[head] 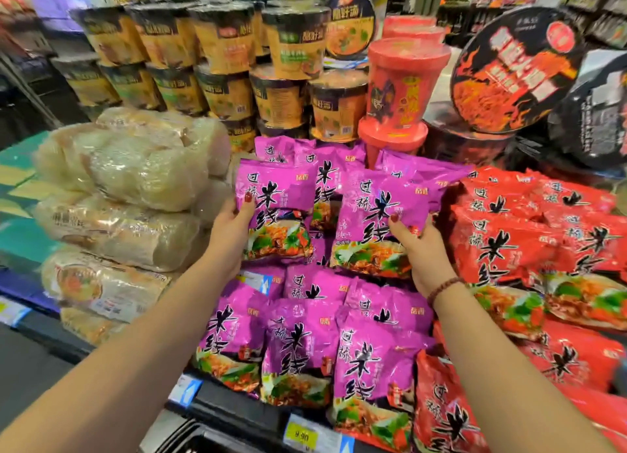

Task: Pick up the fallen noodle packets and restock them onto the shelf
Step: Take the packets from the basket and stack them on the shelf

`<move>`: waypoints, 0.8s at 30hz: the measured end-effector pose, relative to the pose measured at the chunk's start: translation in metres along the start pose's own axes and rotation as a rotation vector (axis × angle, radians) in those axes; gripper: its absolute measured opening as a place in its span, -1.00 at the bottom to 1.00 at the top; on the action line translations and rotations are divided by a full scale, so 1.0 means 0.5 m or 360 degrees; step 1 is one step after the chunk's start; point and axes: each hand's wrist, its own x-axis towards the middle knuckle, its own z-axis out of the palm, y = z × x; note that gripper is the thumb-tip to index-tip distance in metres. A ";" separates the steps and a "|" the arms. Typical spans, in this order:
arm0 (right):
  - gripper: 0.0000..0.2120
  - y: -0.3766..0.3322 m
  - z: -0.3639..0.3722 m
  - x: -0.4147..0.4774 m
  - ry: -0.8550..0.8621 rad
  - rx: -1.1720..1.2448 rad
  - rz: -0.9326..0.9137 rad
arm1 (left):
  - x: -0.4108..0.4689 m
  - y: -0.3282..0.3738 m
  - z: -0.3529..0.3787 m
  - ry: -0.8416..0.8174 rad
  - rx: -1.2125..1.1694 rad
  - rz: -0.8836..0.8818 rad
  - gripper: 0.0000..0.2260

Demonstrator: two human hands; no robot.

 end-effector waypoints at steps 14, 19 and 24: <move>-0.63 0.006 0.029 0.032 0.0146 -0.0137 -0.0018 | 0.067 -0.016 0.045 0.0285 0.0779 0.0112 -0.61; -0.83 0.002 0.076 -0.014 0.0339 -0.0311 -0.0153 | 0.045 -0.035 0.039 0.0466 0.0912 0.0293 -0.61; -0.86 0.018 0.140 -0.011 0.0304 -0.0287 -0.0054 | 0.038 -0.056 0.032 0.0184 0.1152 0.0700 -0.51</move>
